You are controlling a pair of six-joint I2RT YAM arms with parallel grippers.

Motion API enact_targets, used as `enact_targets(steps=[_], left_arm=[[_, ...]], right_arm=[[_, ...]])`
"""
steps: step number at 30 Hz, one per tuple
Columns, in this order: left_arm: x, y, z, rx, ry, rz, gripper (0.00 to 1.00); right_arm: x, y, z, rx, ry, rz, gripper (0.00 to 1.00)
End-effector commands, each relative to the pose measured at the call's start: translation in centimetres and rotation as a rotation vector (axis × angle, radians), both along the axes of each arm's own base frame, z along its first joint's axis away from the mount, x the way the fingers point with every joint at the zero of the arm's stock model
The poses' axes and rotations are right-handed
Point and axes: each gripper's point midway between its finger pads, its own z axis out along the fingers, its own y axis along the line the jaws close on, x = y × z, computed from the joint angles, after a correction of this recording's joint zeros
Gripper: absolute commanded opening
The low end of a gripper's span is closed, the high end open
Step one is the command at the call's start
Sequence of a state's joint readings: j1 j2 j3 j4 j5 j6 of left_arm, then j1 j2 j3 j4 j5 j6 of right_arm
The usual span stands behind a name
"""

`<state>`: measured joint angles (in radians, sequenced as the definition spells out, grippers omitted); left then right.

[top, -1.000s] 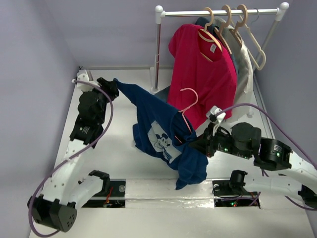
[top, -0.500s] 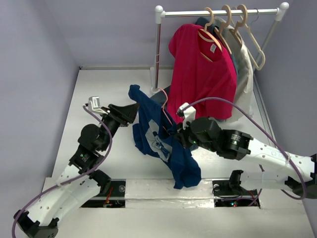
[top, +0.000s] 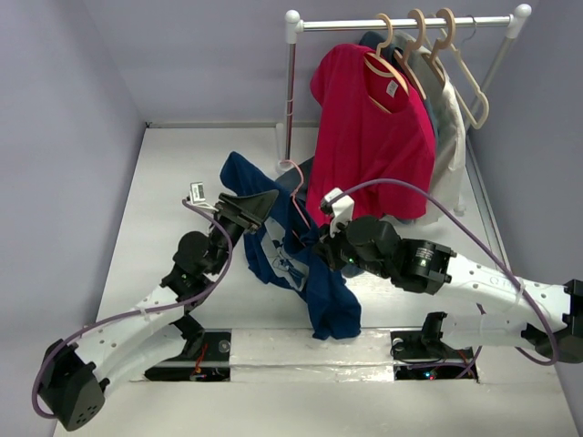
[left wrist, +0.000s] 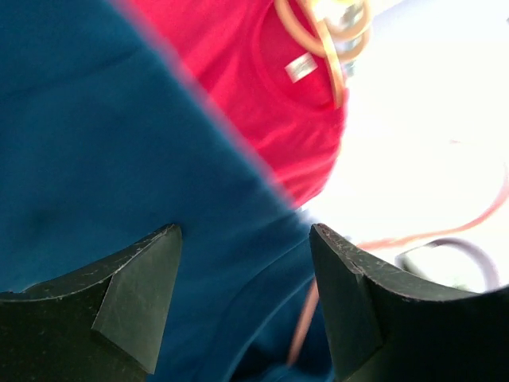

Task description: Place the t-shirt on the hanger

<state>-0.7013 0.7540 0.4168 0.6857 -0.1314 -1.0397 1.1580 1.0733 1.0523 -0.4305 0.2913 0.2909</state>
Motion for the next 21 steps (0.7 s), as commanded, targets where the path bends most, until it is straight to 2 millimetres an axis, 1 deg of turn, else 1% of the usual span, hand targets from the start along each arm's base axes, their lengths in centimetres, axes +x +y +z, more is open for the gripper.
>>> enact_targets(steps=[1, 4, 7, 10, 11, 12, 13, 14, 15, 17, 19, 21], left_arm=[[-0.5, 0.9, 5.5, -0.176, -0.135, 0.016, 0.63], [-1.2, -0.2, 5.3, -0.174, -0.158, -0.025, 0.6], [-1.1, -0.4, 4.5, -0.178, -0.135, -0.002, 0.6], [-0.3, -0.7, 4.1, -0.159, -0.112, 0.017, 0.59], [-0.1, -0.8, 4.3, -0.159, -0.11, 0.017, 0.59], [0.2, -0.9, 4.0, -0.15, -0.102, 0.023, 0.58], [0.3, -1.0, 4.1, -0.155, -0.103, 0.027, 0.58], [0.4, -0.9, 4.4, -0.163, -0.109, 0.031, 0.56], [0.6, -1.0, 4.2, -0.164, -0.104, 0.034, 0.55], [0.7, -1.2, 4.6, -0.18, -0.115, 0.032, 0.52], [0.9, -1.4, 4.4, -0.183, -0.113, 0.027, 0.43], [1.0, -1.1, 4.2, -0.198, -0.117, 0.045, 0.32]], right_arm=[[0.6, 1.2, 2.7, 0.114, -0.049, 0.003, 0.0], [0.7, 0.9, 2.0, 0.097, -0.046, -0.011, 0.0], [0.7, 0.8, 1.9, 0.101, -0.046, -0.011, 0.0], [0.4, 1.0, 2.2, 0.118, -0.051, 0.007, 0.0], [0.4, 1.0, 2.2, 0.119, -0.052, 0.01, 0.0], [0.3, 1.1, 2.2, 0.12, -0.051, 0.016, 0.0], [0.3, 1.1, 2.2, 0.123, -0.052, 0.018, 0.0], [0.3, 1.2, 2.0, 0.118, -0.05, 0.021, 0.0], [0.3, 1.3, 2.0, 0.118, -0.049, 0.027, 0.0], [0.2, 1.7, 1.5, 0.106, -0.039, 0.039, 0.0], [0.1, 2.0, 1.3, 0.106, -0.034, 0.052, 0.0], [-0.1, 2.2, 1.3, 0.112, -0.029, 0.068, 0.0]])
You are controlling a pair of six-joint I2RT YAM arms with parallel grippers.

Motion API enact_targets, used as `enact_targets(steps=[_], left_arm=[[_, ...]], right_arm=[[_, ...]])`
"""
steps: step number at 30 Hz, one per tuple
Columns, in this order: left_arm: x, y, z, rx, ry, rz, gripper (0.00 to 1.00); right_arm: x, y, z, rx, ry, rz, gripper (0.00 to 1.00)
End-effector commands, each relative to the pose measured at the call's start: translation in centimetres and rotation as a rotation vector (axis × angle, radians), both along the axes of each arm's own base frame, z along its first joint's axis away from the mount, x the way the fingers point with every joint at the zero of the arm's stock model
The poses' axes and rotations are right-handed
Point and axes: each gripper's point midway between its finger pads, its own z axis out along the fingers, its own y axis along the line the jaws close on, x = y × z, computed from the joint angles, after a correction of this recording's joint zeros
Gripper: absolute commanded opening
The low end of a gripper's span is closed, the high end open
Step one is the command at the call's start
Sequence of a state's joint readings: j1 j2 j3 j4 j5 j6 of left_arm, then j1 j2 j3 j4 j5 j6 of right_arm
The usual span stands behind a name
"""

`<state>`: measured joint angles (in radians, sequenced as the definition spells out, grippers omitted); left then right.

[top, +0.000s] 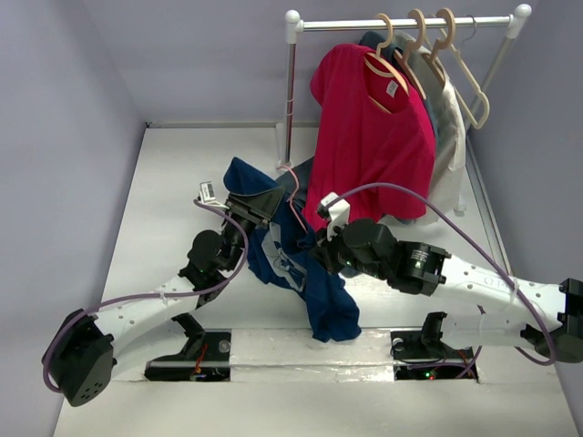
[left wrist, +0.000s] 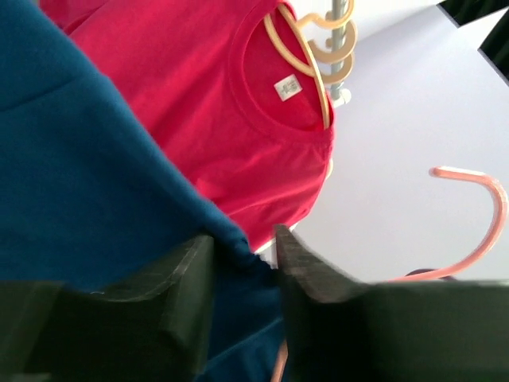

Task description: Place the t-shirt on the hanger

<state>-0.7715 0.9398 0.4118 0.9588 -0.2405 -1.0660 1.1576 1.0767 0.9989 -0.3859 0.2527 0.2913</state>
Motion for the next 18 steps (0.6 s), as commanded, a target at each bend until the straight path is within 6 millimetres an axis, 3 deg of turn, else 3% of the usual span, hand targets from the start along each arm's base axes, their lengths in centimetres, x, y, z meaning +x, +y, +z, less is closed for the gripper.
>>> enact_targets(steps=[1, 5, 11, 15, 18], left_arm=[[-0.3, 0.9, 3.4, -0.102, -0.081, 0.027, 0.26], [-0.2, 1.6, 3.1, -0.122, -0.08, 0.052, 0.0], [-0.6, 1.3, 2.9, -0.121, -0.065, 0.023, 0.0], [-1.3, 1.5, 3.1, -0.14, -0.069, -0.003, 0.0], [-2.0, 1.8, 3.3, -0.153, -0.075, -0.019, 0.0]], right_arm=[[0.2, 1.8, 3.0, 0.12, -0.047, 0.042, 0.0], [-0.3, 2.0, 2.8, 0.121, -0.03, 0.067, 0.0], [-0.9, 1.9, 3.9, 0.156, -0.017, 0.086, 0.02], [-0.7, 2.0, 4.7, 0.16, -0.023, 0.089, 0.38], [-0.5, 2.0, 5.9, 0.189, -0.041, 0.097, 0.55]])
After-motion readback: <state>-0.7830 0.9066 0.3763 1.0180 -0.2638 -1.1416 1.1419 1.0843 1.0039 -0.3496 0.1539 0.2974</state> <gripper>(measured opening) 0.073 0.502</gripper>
